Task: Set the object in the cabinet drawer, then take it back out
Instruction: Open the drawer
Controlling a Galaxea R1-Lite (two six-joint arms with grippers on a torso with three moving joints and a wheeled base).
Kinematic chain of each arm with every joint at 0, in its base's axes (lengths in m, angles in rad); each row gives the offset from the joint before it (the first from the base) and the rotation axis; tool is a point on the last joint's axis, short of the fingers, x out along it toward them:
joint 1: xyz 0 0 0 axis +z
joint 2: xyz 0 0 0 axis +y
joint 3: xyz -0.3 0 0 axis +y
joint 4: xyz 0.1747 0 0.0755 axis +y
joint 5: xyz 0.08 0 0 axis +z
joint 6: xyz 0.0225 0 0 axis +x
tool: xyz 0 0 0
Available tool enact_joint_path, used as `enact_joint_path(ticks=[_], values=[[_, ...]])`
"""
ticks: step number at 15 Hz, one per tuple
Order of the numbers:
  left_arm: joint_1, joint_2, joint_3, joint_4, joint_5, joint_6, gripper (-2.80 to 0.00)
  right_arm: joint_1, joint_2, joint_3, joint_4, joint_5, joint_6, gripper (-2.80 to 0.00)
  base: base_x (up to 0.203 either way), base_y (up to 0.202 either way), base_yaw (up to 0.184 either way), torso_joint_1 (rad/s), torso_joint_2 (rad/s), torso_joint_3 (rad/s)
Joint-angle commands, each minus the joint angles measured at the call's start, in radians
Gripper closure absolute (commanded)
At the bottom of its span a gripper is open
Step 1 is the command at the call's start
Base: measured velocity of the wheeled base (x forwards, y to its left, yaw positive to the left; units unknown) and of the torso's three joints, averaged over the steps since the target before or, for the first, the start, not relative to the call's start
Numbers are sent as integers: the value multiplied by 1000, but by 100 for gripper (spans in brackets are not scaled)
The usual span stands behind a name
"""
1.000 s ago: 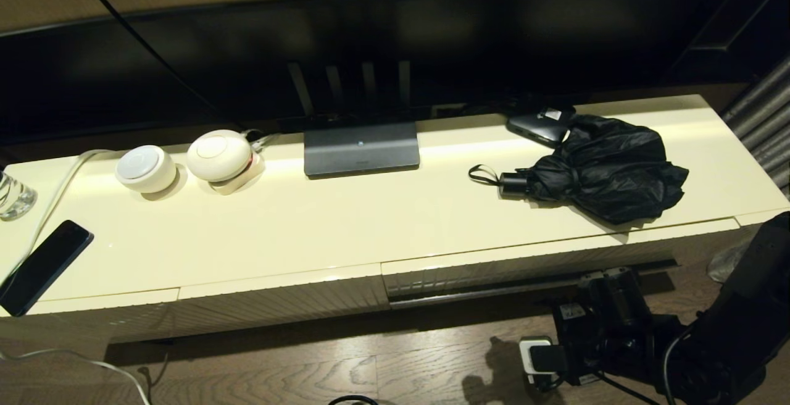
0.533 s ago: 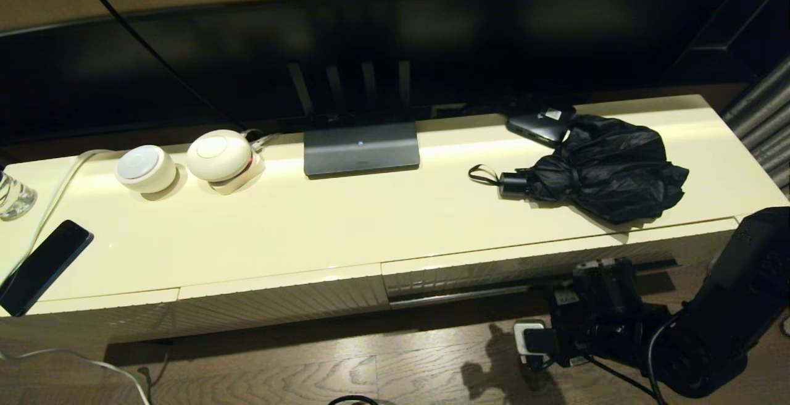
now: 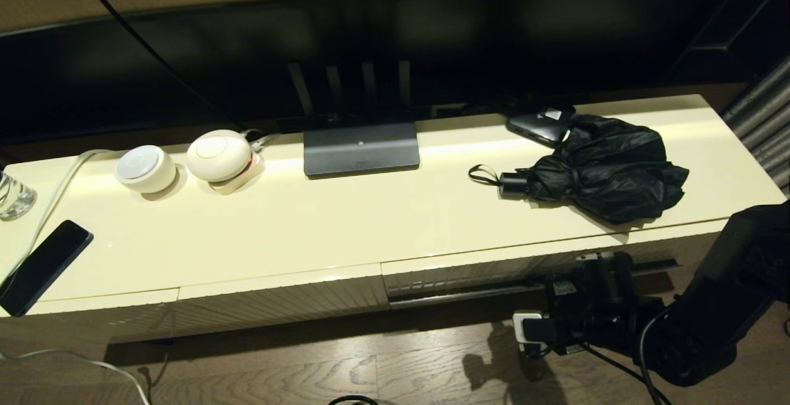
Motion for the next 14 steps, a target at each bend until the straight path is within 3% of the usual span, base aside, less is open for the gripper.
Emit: enact_joint_path(ticks=[1, 14], values=[[0, 1, 3, -1, 0, 0, 0, -7, 18, -16, -4, 0, -8, -280, 0, 0, 0, 0, 0, 0], [0, 1, 3, -1, 0, 0, 0, -21, 57, -25, -4, 3, -7, -280, 0, 0, 0, 0, 0, 0]])
